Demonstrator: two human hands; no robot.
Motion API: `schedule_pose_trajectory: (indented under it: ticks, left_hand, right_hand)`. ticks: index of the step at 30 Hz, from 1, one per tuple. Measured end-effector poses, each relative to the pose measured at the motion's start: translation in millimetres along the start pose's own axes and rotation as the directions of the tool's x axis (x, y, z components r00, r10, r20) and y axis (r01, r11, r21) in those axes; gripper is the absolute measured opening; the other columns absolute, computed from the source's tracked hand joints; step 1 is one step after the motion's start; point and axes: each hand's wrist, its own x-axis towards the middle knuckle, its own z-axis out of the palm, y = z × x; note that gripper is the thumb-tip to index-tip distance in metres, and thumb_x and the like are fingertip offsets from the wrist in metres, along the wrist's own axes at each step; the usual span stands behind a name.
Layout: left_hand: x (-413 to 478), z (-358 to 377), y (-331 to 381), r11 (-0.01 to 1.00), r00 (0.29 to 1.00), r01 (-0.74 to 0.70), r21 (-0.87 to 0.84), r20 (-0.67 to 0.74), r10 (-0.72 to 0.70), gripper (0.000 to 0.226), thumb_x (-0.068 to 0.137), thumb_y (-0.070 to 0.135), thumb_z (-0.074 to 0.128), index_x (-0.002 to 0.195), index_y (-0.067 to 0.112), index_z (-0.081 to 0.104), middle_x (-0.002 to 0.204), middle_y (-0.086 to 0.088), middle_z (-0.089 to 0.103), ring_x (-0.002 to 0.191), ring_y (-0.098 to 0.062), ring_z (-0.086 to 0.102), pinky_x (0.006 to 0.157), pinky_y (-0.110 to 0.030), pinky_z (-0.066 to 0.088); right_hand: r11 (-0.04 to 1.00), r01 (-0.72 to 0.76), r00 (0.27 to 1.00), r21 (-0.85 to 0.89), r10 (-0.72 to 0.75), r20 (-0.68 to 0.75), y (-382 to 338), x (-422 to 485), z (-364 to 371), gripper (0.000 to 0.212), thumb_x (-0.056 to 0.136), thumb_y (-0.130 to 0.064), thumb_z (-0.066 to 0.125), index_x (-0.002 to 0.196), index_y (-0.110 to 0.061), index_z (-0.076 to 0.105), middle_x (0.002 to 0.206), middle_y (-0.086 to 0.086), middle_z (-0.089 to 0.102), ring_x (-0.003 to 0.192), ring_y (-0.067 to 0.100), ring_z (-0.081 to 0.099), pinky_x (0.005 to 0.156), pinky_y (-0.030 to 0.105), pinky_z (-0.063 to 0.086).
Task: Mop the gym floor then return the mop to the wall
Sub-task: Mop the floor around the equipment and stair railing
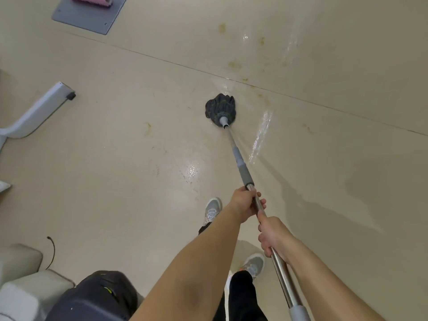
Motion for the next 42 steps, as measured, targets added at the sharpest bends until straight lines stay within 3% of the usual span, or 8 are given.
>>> schedule_pose_trajectory:
  ticks: [5,13,18,25,34,38,42]
  left_hand:
    - [47,1,84,0.999,0.999,-0.041,-0.006,0.001,0.041,0.03,0.1,0.003,0.046,0.13,-0.001,0.044,0.095,-0.015,0.054,0.066,-0.028,0.056,0.064,-0.041,0.052]
    - [121,8,264,0.978,0.982,-0.188,0.096,-0.01,0.19,0.024,0.102,0.006,0.044,0.124,-0.003,0.043,0.088,-0.014,0.054,0.063,-0.027,0.058,0.054,-0.034,0.054]
    - [131,20,308,0.962,0.977,-0.211,0.172,0.003,0.214,0.014,0.1,0.007,0.049,0.111,-0.001,0.047,0.085,-0.014,0.055,0.061,-0.026,0.059,0.059,-0.037,0.055]
    - [105,22,267,0.943,0.982,-0.183,0.277,0.008,0.188,0.025,0.099,0.013,0.053,0.119,-0.001,0.051,0.084,-0.009,0.059,0.061,-0.024,0.064,0.072,-0.043,0.058]
    - [40,37,177,0.941,0.988,-0.121,0.316,-0.058,0.147,0.034,0.096,0.006,0.054,0.128,-0.004,0.046,0.086,-0.015,0.057,0.065,-0.029,0.065,0.052,-0.038,0.061]
    - [3,59,103,0.95,0.988,-0.102,0.295,-0.082,0.132,0.034,0.095,0.003,0.055,0.127,-0.005,0.046,0.082,-0.015,0.055,0.062,-0.027,0.063,0.05,-0.036,0.059]
    - [-46,78,46,0.963,0.978,-0.174,0.206,-0.078,0.193,0.039,0.09,-0.002,0.059,0.127,-0.008,0.045,0.079,-0.017,0.057,0.059,-0.027,0.064,0.046,-0.036,0.059]
  right_hand:
    - [0.986,-0.037,0.999,0.163,0.037,0.005,-93,30,1,0.044,0.105,-0.048,0.034,0.08,-0.012,0.042,0.052,0.001,0.031,0.03,0.015,0.025,0.037,0.017,0.023]
    - [0.952,0.062,0.998,0.298,-0.061,-0.013,-276,95,-1,0.037,0.102,-0.029,0.034,0.07,-0.011,0.042,0.05,0.003,0.035,0.025,0.012,0.027,0.034,0.015,0.026]
    - [0.946,0.017,0.999,0.324,-0.025,0.022,-323,97,-16,0.043,0.104,-0.039,0.035,0.07,-0.013,0.04,0.046,-0.002,0.032,0.025,0.008,0.024,0.033,0.012,0.024]
    - [0.959,-0.06,0.995,0.279,0.034,0.099,-277,65,-26,0.053,0.102,-0.058,0.032,0.07,-0.016,0.037,0.048,-0.002,0.029,0.027,0.009,0.022,0.032,0.014,0.023]
    - [0.999,0.03,0.996,-0.035,-0.027,0.083,-178,24,-40,0.057,0.104,-0.049,0.02,0.078,-0.006,0.044,0.042,0.007,0.037,0.026,0.016,0.034,0.036,0.024,0.032]
    - [0.997,0.01,0.995,-0.073,-0.003,0.101,-104,-6,-65,0.055,0.104,-0.046,0.025,0.073,-0.005,0.045,0.043,0.007,0.036,0.025,0.015,0.032,0.034,0.02,0.032]
    - [0.975,0.106,0.991,-0.196,-0.087,0.104,-45,-45,-87,0.044,0.103,-0.034,0.041,0.073,-0.004,0.048,0.044,0.006,0.036,0.03,0.016,0.031,0.036,0.022,0.03]
